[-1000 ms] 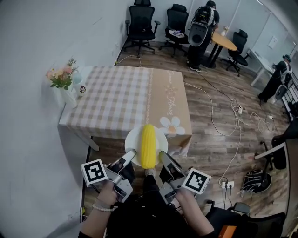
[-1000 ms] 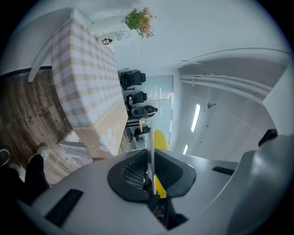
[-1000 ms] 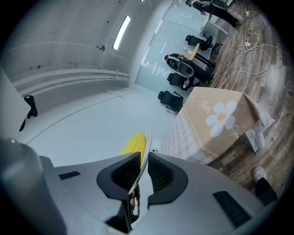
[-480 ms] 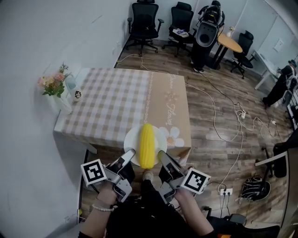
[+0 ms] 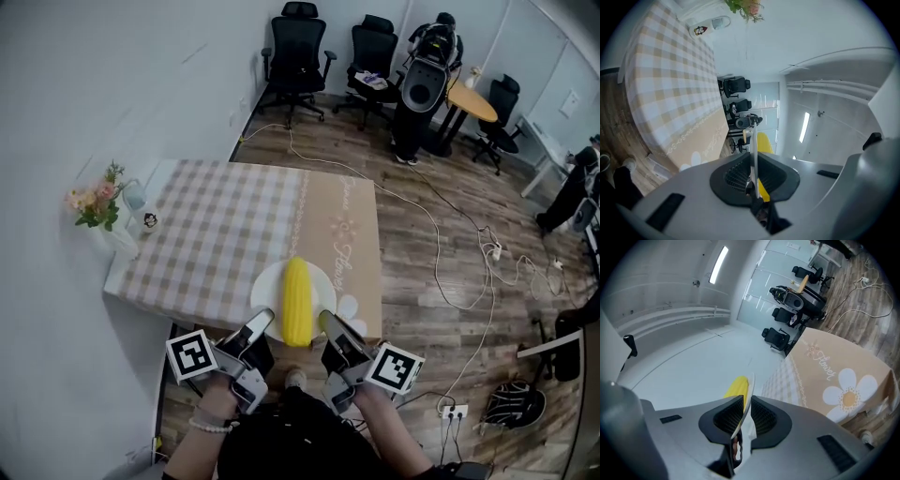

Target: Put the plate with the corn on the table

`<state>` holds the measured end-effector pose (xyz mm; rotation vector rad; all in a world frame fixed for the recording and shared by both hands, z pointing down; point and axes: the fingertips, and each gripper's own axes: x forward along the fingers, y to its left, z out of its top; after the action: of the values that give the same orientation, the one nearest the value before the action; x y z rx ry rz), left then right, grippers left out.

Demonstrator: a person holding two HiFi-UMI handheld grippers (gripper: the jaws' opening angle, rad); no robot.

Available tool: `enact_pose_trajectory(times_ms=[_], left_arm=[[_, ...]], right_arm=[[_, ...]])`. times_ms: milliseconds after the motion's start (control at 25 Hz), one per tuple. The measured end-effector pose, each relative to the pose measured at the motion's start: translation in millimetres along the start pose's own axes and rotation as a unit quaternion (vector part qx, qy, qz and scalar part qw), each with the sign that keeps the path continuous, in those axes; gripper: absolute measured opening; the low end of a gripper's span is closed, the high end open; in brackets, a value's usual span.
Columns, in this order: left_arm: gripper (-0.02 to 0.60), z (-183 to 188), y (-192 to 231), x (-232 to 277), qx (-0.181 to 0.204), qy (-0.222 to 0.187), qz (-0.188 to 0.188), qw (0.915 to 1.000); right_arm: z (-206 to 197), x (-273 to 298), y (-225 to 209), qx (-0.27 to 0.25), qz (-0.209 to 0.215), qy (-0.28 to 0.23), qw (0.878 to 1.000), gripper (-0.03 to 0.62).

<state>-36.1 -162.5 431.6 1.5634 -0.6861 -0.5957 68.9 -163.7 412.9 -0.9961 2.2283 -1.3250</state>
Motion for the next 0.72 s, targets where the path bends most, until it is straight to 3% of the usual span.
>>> enact_pose_trajectory(times_ms=[400, 720], left_arm=[[0.037, 28, 3, 57, 0.004, -0.016, 0.003, 0.9999], [0.037, 32, 7, 77, 0.003, -0.021, 0.010, 0.9997]], right_arm=[[50, 33, -29, 0.001, 0.005, 0.017, 1.000, 0.078], [66, 41, -45, 0.010, 0.009, 0.024, 1.000, 0.078]])
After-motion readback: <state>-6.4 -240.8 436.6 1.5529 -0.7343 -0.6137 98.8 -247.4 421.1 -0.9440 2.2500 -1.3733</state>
